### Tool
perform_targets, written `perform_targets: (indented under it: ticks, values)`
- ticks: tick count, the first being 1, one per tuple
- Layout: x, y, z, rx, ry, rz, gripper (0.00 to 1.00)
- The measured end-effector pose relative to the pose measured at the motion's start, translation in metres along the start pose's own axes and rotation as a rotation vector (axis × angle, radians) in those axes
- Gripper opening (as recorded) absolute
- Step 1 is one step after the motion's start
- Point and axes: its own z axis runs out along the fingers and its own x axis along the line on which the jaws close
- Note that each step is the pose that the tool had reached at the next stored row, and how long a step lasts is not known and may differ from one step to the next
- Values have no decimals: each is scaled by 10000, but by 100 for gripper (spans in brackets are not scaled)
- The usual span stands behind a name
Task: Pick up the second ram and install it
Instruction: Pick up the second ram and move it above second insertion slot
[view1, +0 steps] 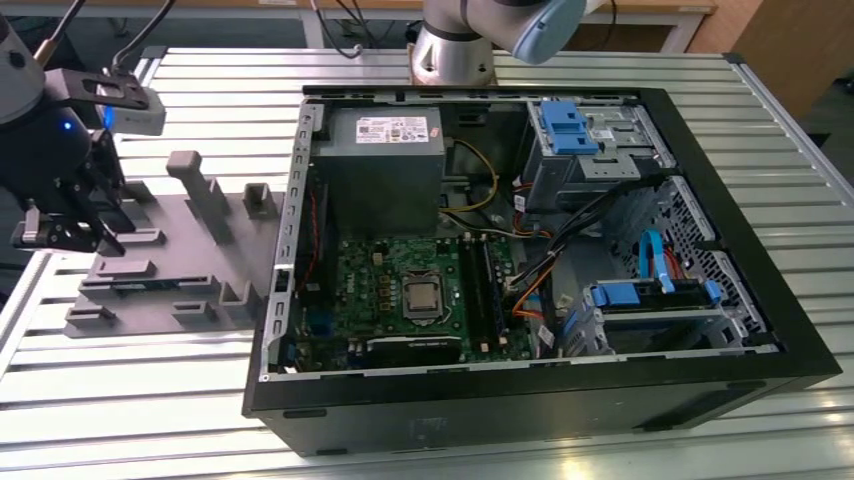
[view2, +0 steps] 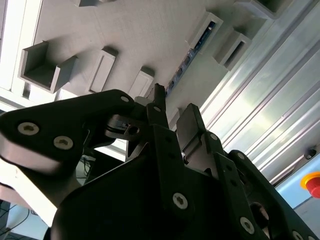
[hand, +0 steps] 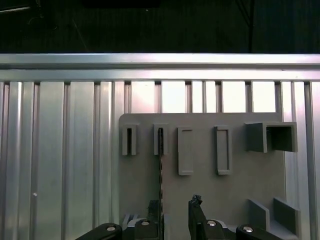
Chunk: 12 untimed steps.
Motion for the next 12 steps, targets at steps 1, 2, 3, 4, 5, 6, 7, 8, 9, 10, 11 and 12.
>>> perform_targets:
  ticks: [1, 2, 3, 4, 5, 6, 7, 8, 9, 10, 11, 12]
  values:
    - [2, 0, 9, -1, 0, 1, 37]
    - [4, 0, 18, -1, 2, 1, 37]
    - [5, 0, 23, -1, 4, 2, 37]
    - [5, 0, 24, -3, 7, 2, 37]
    - [6, 0, 25, -4, 7, 1, 37]
    - [6, -1, 27, -1, 5, 1, 37]
    - [6, -1, 28, 0, 5, 1, 37]
    - [6, -1, 28, 0, 5, 1, 37]
    - [6, -1, 28, -1, 5, 1, 37]
    - [5, -1, 28, 0, 5, 1, 37]
    - [6, -1, 28, -1, 5, 0, 37]
    - [6, -1, 28, -1, 5, 1, 37]
